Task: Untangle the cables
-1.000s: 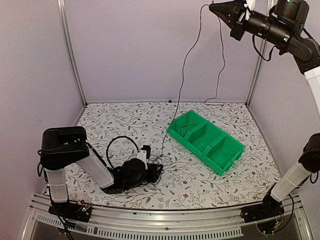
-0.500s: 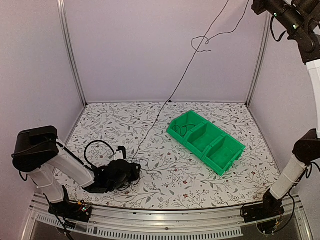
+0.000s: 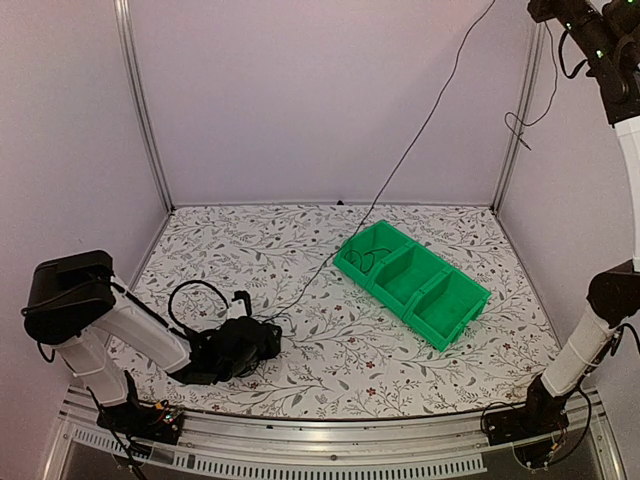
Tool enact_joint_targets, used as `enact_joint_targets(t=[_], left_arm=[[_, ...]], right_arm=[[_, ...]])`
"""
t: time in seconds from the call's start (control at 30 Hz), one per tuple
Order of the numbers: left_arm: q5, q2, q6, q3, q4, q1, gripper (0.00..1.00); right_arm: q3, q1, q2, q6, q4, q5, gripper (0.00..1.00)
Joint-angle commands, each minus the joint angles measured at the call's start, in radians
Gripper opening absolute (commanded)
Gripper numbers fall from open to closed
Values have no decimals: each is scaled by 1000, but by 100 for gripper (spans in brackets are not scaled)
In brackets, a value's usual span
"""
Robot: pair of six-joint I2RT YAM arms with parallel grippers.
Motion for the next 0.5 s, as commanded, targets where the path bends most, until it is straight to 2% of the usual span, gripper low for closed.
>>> enact_joint_targets(t=[0.0, 0.13, 0.27, 0.47], left_arm=[[11, -3, -42, 6, -173, 25, 44], [-4, -63, -115, -14, -282, 31, 47], [-42, -158, -190, -42, -392, 30, 51], [-71, -238, -173, -82, -411, 30, 52]], right_arm=[[-9, -70, 5, 71, 111, 44, 0], [20, -189, 17, 180, 157, 39, 0], [9, -211, 17, 191, 166, 34, 0], [-64, -211, 19, 214, 141, -49, 0]])
